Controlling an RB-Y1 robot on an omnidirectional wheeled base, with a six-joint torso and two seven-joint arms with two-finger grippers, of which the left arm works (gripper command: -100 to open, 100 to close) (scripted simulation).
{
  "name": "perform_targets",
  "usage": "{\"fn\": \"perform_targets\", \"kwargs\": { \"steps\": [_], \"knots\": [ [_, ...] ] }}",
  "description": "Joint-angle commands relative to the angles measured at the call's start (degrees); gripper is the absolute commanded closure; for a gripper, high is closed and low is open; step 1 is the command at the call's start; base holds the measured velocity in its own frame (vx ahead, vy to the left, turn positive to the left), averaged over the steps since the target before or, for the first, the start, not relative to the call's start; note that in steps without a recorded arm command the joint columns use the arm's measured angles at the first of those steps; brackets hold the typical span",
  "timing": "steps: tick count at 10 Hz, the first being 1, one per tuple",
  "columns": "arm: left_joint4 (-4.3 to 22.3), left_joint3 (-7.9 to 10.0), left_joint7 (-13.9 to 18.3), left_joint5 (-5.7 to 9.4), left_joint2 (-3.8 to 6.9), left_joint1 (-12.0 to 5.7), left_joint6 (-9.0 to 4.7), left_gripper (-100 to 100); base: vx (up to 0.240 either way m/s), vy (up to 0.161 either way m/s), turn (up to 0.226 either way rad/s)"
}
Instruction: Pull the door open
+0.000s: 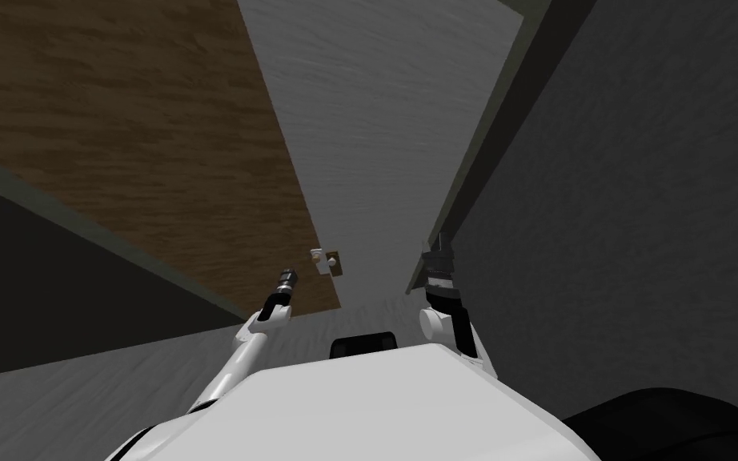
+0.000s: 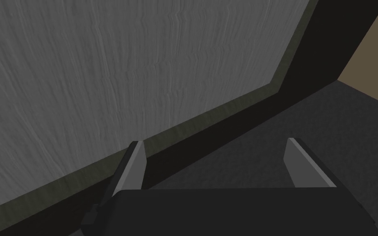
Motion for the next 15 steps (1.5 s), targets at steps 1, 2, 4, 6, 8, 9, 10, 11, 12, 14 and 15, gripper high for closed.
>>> {"fn": "perform_targets", "kwargs": {
  "steps": [1, 2, 4, 6, 8, 9, 10, 11, 12, 14, 15],
  "knots": [
    [-0.4, 0.16, -0.1, 0.01, 0.04, 0.70, 0.05, -100, -0.192, 0.025, 0.030],
    [-0.5, 0.01, 0.1, 0.01, 0.08, 0.92, 0.03, -100, -0.207, -0.014, 0.014],
    [-1.0, -0.61, 0.3, -0.04, -0.11, 1.15, -0.04, -100, -0.191, -0.048, 0.003],
    [-1.8, -1.77, 0.6, -0.19, -0.71, 1.04, -0.17, -100, -0.195, -0.040, -0.042],
    [-3.1, -3.77, 0.9, -0.50, -2.04, -0.16, -0.41, -100, -0.114, -0.109, -0.178],
    [-2.6, -3.30, 1.0, -0.39, -1.51, 0.37, -0.64, -100, -0.013, -0.060, -0.030],
    [-2.0, -1.86, 0.9, -0.13, -0.37, 1.43, -0.57, -100, -0.054, 0.072, 0.240],
    [-1.6, -1.01, 0.9, 0.01, 0.27, 1.89, -0.55, -100, -0.055, 0.117, 0.175],
    [-1.2, -0.13, 0.8, 0.15, 0.90, 2.31, -0.54, -100, -0.020, 0.092, 0.125],
    [-0.2, 1.82, 0.5, 0.45, 2.18, 2.99, -0.59, -100, 0.076, 0.094, 0.112],
    [-0.1, 2.08, 0.4, 0.48, 2.27, 2.97, -0.63, -100, 0.171, 0.080, 0.046]
  ]
}}
